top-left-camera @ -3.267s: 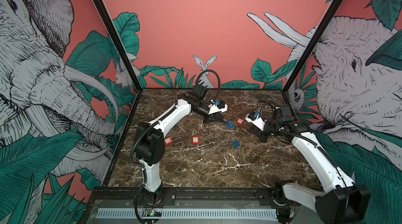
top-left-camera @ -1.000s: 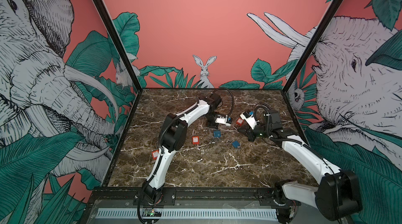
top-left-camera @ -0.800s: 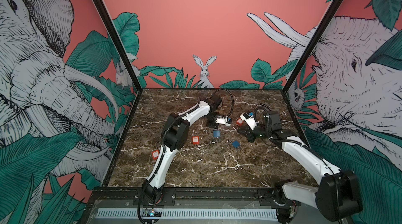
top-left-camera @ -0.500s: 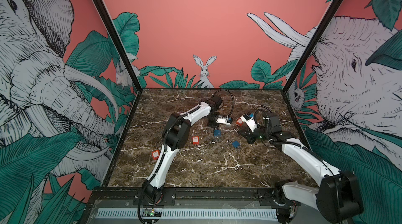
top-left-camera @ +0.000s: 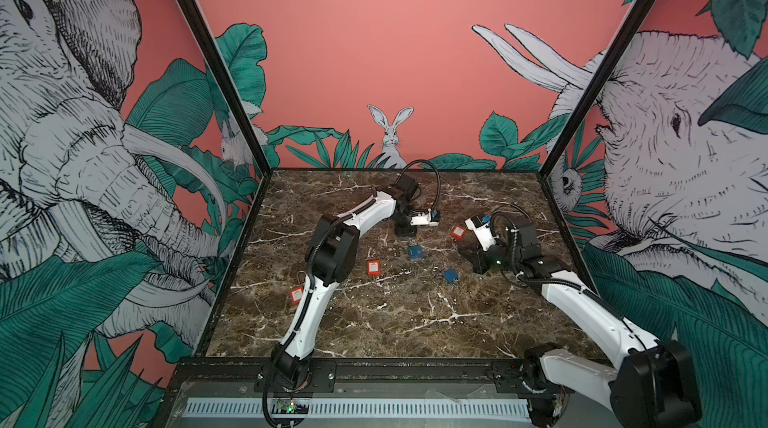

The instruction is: Lock with the key

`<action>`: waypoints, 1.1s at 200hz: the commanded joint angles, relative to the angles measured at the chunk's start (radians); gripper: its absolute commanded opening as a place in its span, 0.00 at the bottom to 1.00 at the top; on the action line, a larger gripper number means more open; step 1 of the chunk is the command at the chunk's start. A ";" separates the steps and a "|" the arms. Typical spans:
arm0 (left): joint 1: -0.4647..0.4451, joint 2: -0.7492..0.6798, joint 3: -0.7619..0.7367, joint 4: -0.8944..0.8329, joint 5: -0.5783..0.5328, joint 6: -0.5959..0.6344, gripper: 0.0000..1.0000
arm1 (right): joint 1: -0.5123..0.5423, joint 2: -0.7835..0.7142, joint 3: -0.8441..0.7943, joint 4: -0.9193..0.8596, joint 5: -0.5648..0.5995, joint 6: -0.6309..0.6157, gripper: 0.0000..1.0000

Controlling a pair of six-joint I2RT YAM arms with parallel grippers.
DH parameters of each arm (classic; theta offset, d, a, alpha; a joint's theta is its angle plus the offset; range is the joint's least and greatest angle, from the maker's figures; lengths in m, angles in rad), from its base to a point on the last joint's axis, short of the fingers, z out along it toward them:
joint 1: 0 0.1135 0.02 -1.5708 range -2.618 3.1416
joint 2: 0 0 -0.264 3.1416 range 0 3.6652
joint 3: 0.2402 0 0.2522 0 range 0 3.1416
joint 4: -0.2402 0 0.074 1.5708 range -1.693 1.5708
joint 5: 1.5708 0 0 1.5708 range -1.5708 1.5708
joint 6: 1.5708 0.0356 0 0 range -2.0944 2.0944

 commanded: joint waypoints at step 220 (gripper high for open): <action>0.141 -0.752 -0.835 0.749 0.170 -0.684 0.40 | 0.183 0.657 0.270 0.241 0.204 0.333 0.00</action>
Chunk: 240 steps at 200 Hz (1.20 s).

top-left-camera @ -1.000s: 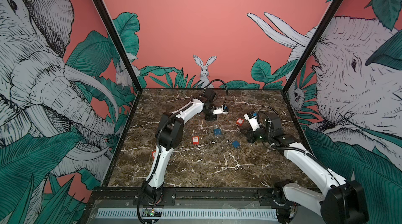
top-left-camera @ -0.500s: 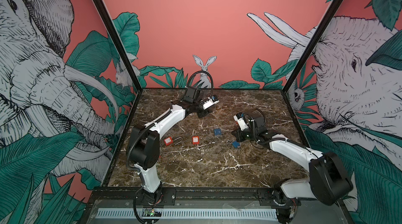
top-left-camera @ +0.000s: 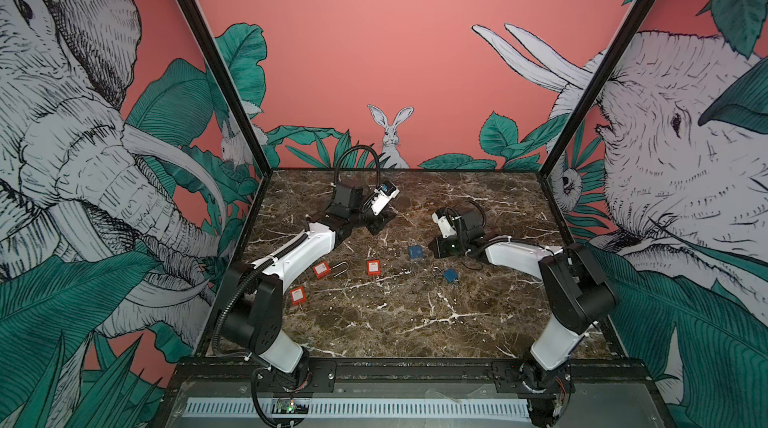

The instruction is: Lock with the key

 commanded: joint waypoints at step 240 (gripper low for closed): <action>-0.005 0.036 -0.011 0.176 0.268 -0.003 0.40 | 0.003 -0.317 -0.138 -0.162 0.049 -0.325 0.50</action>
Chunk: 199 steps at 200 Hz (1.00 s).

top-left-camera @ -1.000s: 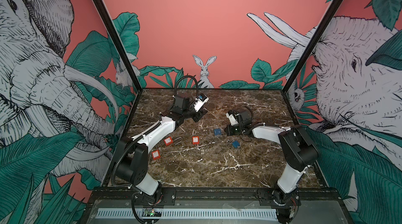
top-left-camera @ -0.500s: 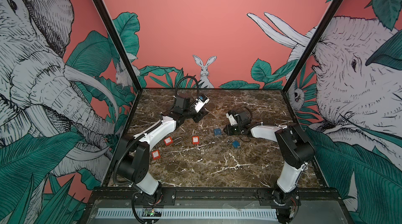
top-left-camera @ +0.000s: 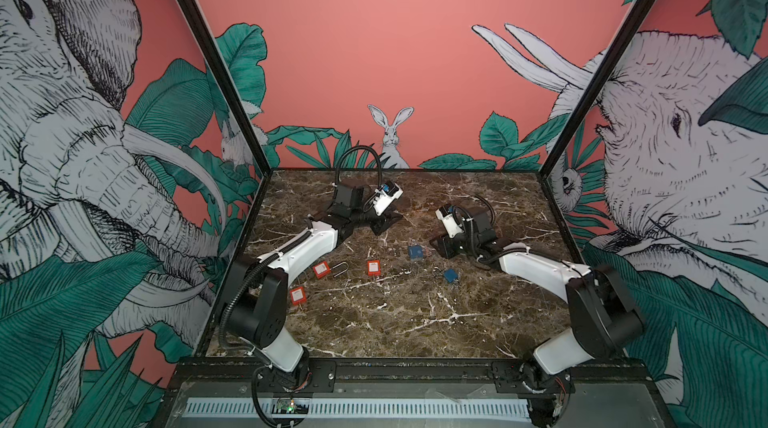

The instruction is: Lock with the key

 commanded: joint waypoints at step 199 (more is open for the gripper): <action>-0.032 0.035 0.003 0.153 0.113 0.027 0.39 | 0.076 0.025 0.015 -0.445 0.182 0.120 0.59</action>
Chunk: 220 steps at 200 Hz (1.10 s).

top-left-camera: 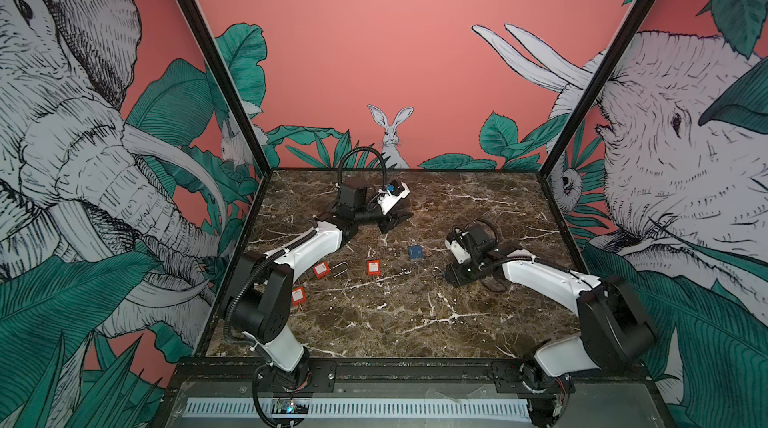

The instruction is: Lock with the key

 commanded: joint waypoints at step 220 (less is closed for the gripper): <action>-0.013 -0.011 -0.008 0.000 -0.010 0.038 0.39 | 0.074 0.193 0.092 0.030 0.160 -0.013 0.56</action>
